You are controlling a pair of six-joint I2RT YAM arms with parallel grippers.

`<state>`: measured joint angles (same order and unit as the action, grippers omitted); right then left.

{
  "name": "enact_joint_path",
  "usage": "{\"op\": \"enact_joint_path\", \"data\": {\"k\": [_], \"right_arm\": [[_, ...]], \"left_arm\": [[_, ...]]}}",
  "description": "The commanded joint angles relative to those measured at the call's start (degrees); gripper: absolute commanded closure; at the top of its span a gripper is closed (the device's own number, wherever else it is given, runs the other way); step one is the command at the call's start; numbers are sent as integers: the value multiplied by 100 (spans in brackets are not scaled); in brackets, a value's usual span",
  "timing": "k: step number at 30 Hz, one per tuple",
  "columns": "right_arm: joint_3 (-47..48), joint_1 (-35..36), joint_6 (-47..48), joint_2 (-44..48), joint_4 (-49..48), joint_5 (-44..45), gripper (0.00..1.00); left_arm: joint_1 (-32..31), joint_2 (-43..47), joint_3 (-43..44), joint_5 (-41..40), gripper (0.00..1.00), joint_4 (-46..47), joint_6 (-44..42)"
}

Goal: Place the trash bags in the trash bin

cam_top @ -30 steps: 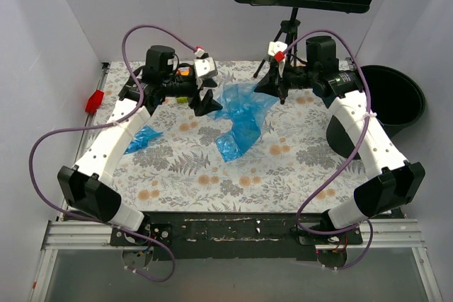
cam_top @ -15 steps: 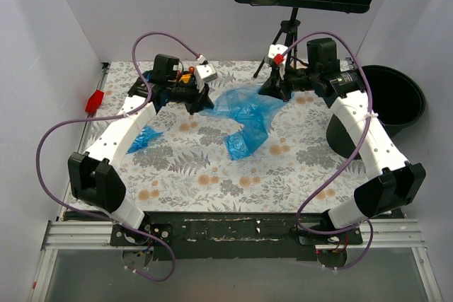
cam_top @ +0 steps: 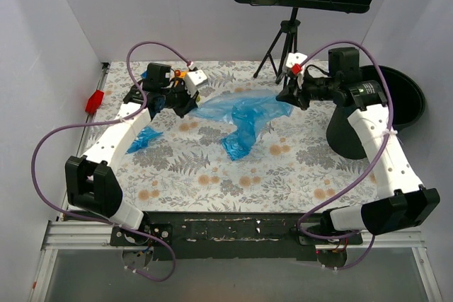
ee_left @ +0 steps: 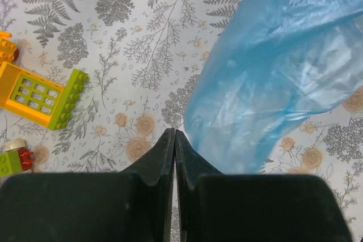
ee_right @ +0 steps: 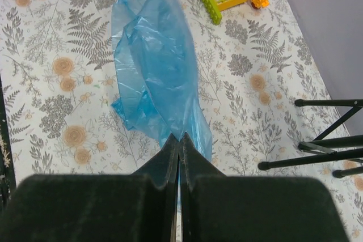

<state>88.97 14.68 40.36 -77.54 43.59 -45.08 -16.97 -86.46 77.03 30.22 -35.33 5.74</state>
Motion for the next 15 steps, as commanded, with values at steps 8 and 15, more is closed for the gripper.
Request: {"op": "enact_joint_path", "data": {"k": [8,15], "right_arm": [[-413,1368,1659,168,1310,7,99],[-671,1898,2045,485,668,728,99]], "left_arm": [[27,-11,1189,502,100,1265,2439],[-25,-364,1554,1968,60,1079,2880]]}}
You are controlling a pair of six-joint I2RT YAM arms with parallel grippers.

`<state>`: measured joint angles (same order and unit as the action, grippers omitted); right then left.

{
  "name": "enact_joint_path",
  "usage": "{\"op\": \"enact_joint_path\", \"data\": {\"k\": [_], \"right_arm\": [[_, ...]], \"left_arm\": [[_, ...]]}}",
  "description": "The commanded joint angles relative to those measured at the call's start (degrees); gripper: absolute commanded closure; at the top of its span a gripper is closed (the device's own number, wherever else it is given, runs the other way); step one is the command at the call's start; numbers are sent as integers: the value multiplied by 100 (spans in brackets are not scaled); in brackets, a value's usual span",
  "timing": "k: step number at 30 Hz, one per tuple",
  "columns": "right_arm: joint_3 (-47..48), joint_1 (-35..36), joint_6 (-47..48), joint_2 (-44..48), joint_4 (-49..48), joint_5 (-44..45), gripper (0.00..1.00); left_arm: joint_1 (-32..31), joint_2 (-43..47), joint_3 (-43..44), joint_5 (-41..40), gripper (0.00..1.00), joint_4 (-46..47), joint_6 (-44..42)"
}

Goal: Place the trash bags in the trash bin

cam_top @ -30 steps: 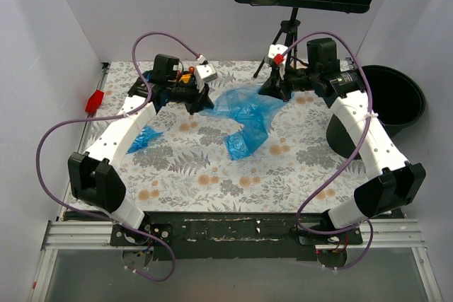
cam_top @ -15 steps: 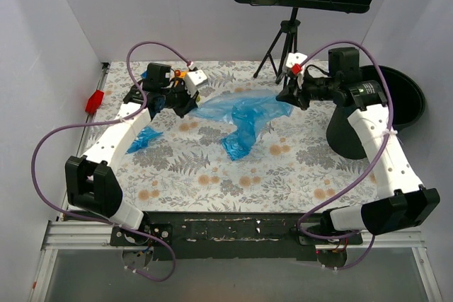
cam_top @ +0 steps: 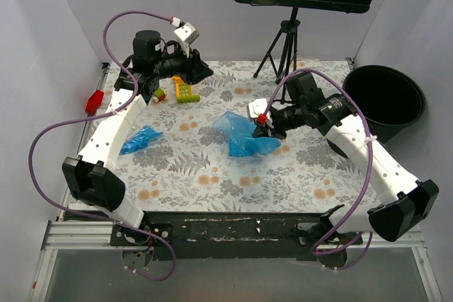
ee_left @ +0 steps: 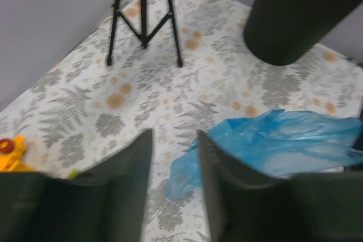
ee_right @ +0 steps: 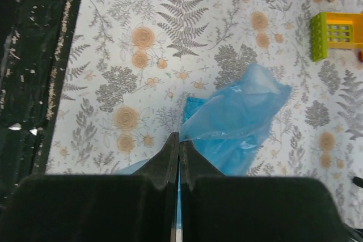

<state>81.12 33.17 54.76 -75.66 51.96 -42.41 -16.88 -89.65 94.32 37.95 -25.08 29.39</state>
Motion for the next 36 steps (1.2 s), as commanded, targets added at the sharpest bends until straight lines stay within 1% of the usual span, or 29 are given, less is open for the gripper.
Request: {"op": "enact_joint_path", "data": {"k": [1,3,4,8,10,14,15,16,19,21,22,23,24,25,26,29,30,32,33,36], "right_arm": [[167,67,745,280,-117,488,99],[298,137,948,236,32,523,99],[369,190,983,210,129,524,99],[571,313,1019,148,314,532,99],[571,357,949,165,297,602,99],[545,357,607,192,157,708,99],[510,357,458,209,34,752,99],[458,357,274,227,-106,804,99],[431,357,202,183,-160,857,99],[439,357,123,165,-204,893,99],[457,357,122,131,-204,884,99],[492,357,122,113,-213,884,99],[536,357,122,95,-213,867,99],[580,357,122,69,-222,858,99],[606,357,131,51,-231,840,99],[685,357,114,7,-248,822,99],[712,357,87,-10,-248,814,99],[765,357,52,-10,-266,840,99],[773,357,35,-19,-257,892,99],[739,357,-27,7,-292,1059,99]], "left_arm": [[-86,-1,-412,1449,55,282,542],[-235,-35,-712,1775,50,599,455],[-323,-122,-748,1890,49,644,332],[-570,-693,-530,2303,44,645,-20],[-640,-984,-354,2759,40,636,-99],[-720,-924,-248,3086,38,523,-459],[-711,-871,-248,3078,37,365,-686],[-711,-836,-204,3060,37,103,-1176],[-720,-958,312,2894,37,-1424,-2696],[-720,-1177,848,2718,38,-2707,-4022],[-728,-1317,1086,2630,38,-3365,-4516],[-746,-1449,1297,2534,38,-3789,-4938],[-781,-1520,1395,2428,38,-4089,-5186],[-816,-1556,1378,2349,38,-4206,-5406],[-860,-1530,1265,2287,38,-4120,-5452],[-1062,-1416,852,2173,38,-3444,-5294],[-1132,-1424,738,2120,39,-3294,-5312],[-1212,-1485,710,2076,46,-3205,-5355],[-1247,-1538,736,2050,55,-3344,-5538],[-1291,-1591,780,2032,76,-3608,-5681]]}}
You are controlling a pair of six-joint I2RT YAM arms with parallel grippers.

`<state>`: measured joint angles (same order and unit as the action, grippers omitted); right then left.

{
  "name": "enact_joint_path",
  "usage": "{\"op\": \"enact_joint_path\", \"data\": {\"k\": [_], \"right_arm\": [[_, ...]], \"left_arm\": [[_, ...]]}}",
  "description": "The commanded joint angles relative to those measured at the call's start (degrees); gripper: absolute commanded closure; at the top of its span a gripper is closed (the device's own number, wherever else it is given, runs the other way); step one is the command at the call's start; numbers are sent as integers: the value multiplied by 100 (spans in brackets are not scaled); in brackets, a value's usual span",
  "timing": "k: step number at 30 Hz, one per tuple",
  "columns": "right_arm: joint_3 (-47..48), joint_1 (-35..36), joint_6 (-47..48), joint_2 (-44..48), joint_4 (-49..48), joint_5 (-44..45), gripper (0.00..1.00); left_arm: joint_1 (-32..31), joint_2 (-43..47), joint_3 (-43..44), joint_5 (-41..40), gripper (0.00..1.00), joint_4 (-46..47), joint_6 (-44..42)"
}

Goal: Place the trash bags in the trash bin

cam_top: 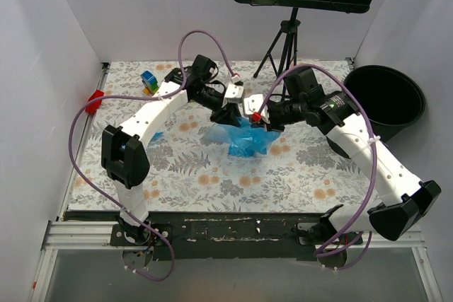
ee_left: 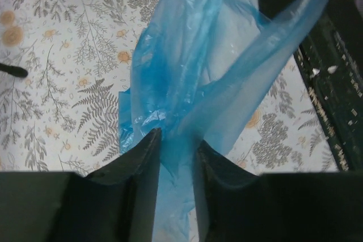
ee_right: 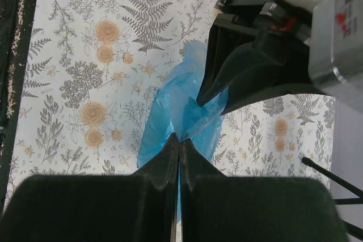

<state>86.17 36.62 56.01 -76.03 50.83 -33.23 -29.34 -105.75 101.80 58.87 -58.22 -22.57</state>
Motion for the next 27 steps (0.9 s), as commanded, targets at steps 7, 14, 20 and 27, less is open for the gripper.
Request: {"op": "enact_joint_path", "data": {"k": [7,14,20,27], "right_arm": [[-214,-154,-573,114,-398,362,99],[416,-1716,-2484,-543,-10,-1489,60],[1218,-2414,-4814,-1291,-1527,-2328,17],[1446,-1686,-5425,-1985,-1805,-2469,14]], "left_arm": [[-19,317,-151,-692,100,-411,-512],[-1,1688,-1635,-1518,100,1187,-872],[-71,2278,-2067,-1958,100,2067,-1215],[-238,2419,-1936,-2275,100,2148,-1478]]}}
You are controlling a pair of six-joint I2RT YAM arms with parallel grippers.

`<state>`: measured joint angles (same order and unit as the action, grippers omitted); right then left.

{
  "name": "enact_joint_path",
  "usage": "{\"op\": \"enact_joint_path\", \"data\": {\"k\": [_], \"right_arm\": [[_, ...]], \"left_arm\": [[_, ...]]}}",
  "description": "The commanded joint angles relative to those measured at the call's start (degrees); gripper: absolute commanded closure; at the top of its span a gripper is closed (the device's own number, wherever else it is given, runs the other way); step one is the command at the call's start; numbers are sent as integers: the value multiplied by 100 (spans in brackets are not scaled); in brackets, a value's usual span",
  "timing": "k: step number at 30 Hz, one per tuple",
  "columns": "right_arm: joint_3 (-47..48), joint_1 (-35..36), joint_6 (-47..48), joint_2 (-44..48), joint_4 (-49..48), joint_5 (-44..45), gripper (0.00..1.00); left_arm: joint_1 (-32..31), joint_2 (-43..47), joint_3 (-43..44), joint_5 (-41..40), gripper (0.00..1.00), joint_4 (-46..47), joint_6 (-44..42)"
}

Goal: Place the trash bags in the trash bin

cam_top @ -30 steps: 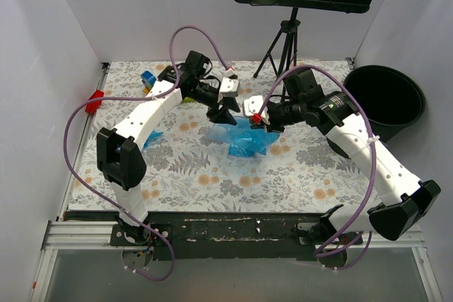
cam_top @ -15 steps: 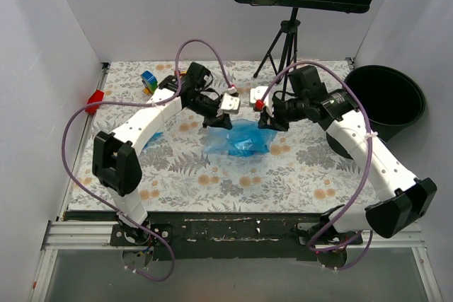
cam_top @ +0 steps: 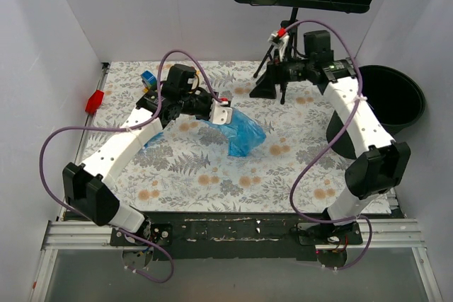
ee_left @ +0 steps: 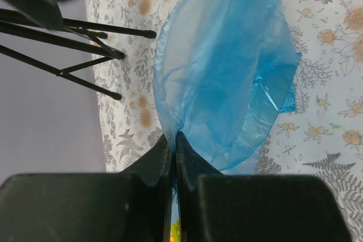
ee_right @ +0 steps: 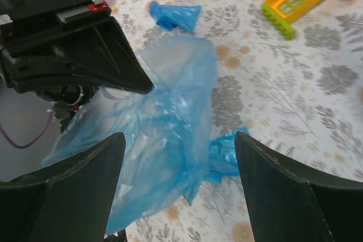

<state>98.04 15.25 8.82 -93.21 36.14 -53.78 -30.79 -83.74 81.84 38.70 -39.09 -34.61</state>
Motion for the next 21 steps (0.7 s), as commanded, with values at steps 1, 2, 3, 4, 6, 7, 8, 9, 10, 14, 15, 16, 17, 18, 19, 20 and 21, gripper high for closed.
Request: {"op": "enact_joint_path", "data": {"k": [1,2,3,4,6,7,8,9,10,14,15,16,17,18,19,20,21], "right_arm": [[207,549,-732,-303,-301,-310,14],[137,628,-759,-347,-283,-222,14],[49,707,-802,-356,-309,-203,14],[-64,778,-838,-365,-370,-186,13],[-249,901,-1144,-382,-502,-63,13],[-268,962,-1198,-408,-494,-19,13],[-250,1050,-1181,-478,-442,-1,13],[-207,1112,-1137,-531,-372,112,12],[-171,1147,-1119,-593,-301,235,12],[-101,1165,-1198,-795,-257,307,12],[-83,1165,-1198,-848,-248,246,14],[-83,1165,-1207,-892,-291,141,19],[-92,1165,-1225,-936,-344,9,25],[-101,1165,-1233,-971,-405,-62,35],[-110,1165,-1260,-997,-467,16,43],[-136,1165,-1295,-1006,-537,199,56],[-145,1156,-1304,-998,-573,514,73]], "left_arm": [[-103,253,51,-266,100,235,-318],[-112,297,34,-266,100,270,-344],[-121,341,16,-275,100,331,-362],[-138,385,-28,-284,100,384,-380],[-156,481,-81,-284,100,490,-450],[-165,525,-133,-284,100,560,-467],[-173,569,-177,-284,100,639,-485],[-191,613,-195,-266,100,700,-477],[-200,649,-239,-266,100,762,-476],[-226,780,-370,-266,100,1008,-468],[-226,824,-423,-266,100,1131,-459],[-226,868,-476,-275,100,1219,-441],[-235,912,-546,-284,100,1307,-433],[-235,956,-581,-301,100,1368,-424],[-235,983,-599,-301,100,1421,-372],[-235,1009,-625,-293,100,1448,-327],[-235,1061,-626,-301,100,1439,-301]]}}
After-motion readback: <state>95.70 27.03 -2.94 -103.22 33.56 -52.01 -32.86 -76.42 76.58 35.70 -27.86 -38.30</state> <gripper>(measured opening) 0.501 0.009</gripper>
